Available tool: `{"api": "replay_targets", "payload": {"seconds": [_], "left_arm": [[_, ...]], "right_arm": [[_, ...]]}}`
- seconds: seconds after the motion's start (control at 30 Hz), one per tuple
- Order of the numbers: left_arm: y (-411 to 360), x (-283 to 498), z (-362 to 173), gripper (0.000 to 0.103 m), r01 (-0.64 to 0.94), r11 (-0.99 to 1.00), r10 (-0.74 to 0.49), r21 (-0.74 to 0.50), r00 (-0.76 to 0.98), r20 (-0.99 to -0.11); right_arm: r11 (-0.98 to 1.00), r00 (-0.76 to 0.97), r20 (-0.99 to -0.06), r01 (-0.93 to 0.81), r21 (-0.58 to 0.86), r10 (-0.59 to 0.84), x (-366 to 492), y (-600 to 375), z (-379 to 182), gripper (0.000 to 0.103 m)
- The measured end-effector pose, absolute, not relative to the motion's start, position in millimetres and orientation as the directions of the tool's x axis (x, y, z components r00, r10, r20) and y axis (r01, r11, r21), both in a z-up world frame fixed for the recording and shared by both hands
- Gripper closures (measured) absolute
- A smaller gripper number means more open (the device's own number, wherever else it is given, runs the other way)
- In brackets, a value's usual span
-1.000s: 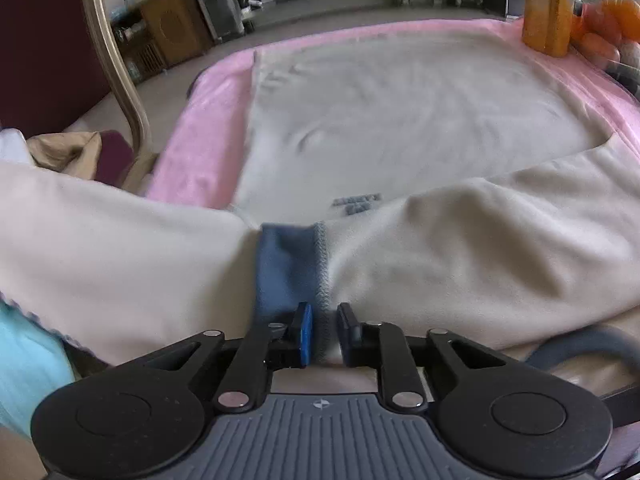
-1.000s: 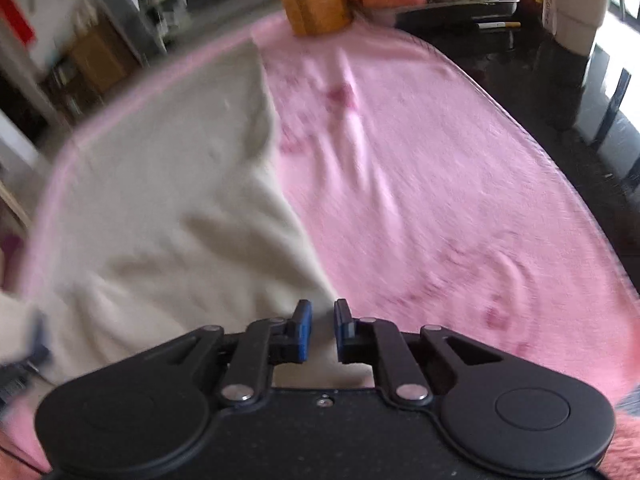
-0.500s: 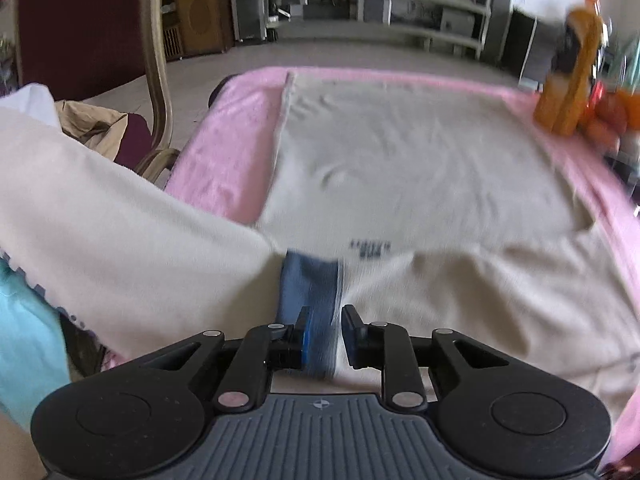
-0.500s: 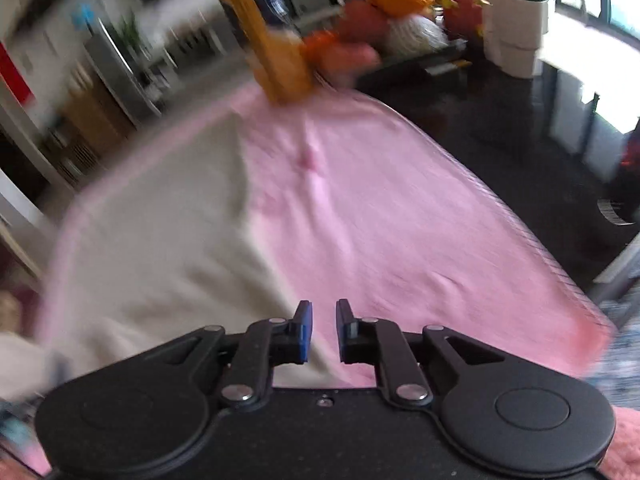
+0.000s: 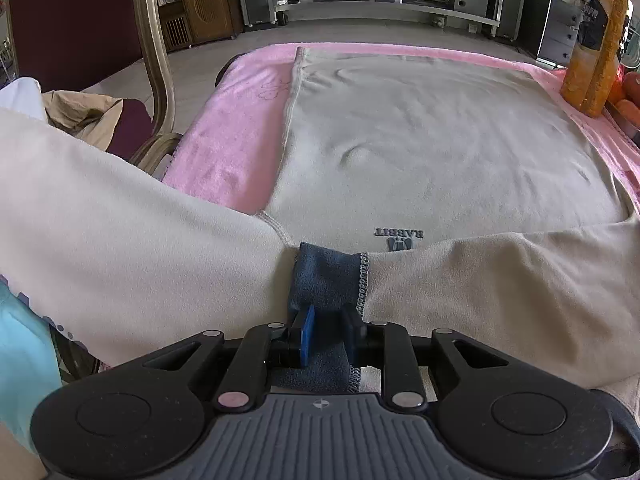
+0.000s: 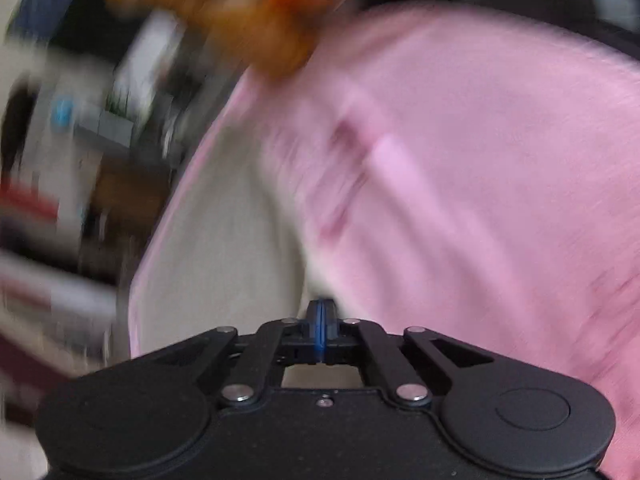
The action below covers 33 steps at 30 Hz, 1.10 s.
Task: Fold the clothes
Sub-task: 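Drag the held cuff across the sweatshirt body with the left gripper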
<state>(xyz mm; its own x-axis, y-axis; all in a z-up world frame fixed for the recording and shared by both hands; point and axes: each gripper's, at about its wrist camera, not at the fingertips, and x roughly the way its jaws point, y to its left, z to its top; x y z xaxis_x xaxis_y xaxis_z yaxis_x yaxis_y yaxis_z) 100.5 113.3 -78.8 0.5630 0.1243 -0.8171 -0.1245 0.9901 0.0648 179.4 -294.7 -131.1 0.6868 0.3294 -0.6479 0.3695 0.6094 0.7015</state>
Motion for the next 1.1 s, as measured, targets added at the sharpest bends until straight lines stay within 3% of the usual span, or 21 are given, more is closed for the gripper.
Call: {"api": "replay_targets", "payload": {"seconds": [0.03, 0.23, 0.33, 0.37, 0.47, 0.53, 0.6, 0.67, 0.77, 0.87, 0.9, 0.97, 1.03, 1.1], "left_arm": [[115, 100, -79, 0.080, -0.127, 0.990, 0.119, 0.057, 0.563, -0.818], [111, 99, -78, 0.080, -0.130, 0.989, 0.131, 0.070, 0.561, -0.817], [108, 97, -78, 0.080, -0.121, 0.989, 0.141, 0.087, 0.567, -0.812], [108, 97, -78, 0.080, -0.118, 0.989, 0.142, 0.091, 0.569, -0.810], [109, 95, -78, 0.079, -0.116, 0.989, 0.146, 0.096, 0.570, -0.809], [108, 94, -77, 0.079, -0.115, 0.988, 0.151, 0.103, 0.569, -0.808], [106, 93, -77, 0.079, -0.113, 0.987, 0.158, 0.114, 0.570, -0.807], [104, 93, -78, 0.079, -0.110, 0.986, 0.164, 0.123, 0.571, -0.805], [104, 93, -77, 0.079, -0.109, 0.986, 0.165, 0.125, 0.571, -0.804], [105, 92, -78, 0.079, -0.109, 0.987, 0.162, 0.121, 0.572, -0.804], [105, 92, -78, 0.079, -0.108, 0.987, 0.162, 0.122, 0.572, -0.804], [104, 92, -77, 0.079, -0.109, 0.986, 0.165, 0.125, 0.571, -0.804], [104, 91, -76, 0.079, -0.112, 0.986, 0.167, 0.126, 0.568, -0.806], [103, 86, -73, 0.080, -0.118, 0.985, 0.170, 0.125, 0.562, -0.809]], "right_arm": [[0.601, 0.701, -0.665, 0.422, 0.679, 0.258, 174, -303, -129, 0.101], [0.626, 0.695, -0.635, 0.339, 0.703, 0.337, 147, -299, -111, 0.098], [0.712, 0.610, -0.687, 0.269, 0.648, 0.395, 145, -278, -113, 0.098], [0.747, 0.590, -0.720, 0.276, 0.605, 0.366, 143, -275, -116, 0.103], [0.807, 0.581, -0.771, 0.309, 0.504, 0.259, 132, -277, -110, 0.103], [0.869, 0.556, -0.825, 0.355, 0.344, 0.100, 122, -276, -101, 0.102], [0.886, 0.568, -0.822, 0.358, 0.294, 0.043, 108, -278, -92, 0.098], [0.863, 0.611, -0.779, 0.310, 0.398, 0.140, 98, -284, -89, 0.098], [0.874, 0.627, -0.749, 0.221, 0.433, 0.213, 96, -280, -89, 0.098], [0.857, 0.533, -0.798, 0.233, 0.460, 0.283, 108, -272, -102, 0.097], [0.856, 0.521, -0.812, 0.262, 0.446, 0.263, 108, -274, -105, 0.103], [0.864, 0.529, -0.833, 0.331, 0.379, 0.162, 100, -280, -100, 0.103], [0.907, 0.526, -0.850, 0.366, 0.207, -0.018, 91, -278, -91, 0.094], [0.902, 0.551, -0.834, 0.343, 0.261, 0.032, 83, -284, -88, 0.094]]}}
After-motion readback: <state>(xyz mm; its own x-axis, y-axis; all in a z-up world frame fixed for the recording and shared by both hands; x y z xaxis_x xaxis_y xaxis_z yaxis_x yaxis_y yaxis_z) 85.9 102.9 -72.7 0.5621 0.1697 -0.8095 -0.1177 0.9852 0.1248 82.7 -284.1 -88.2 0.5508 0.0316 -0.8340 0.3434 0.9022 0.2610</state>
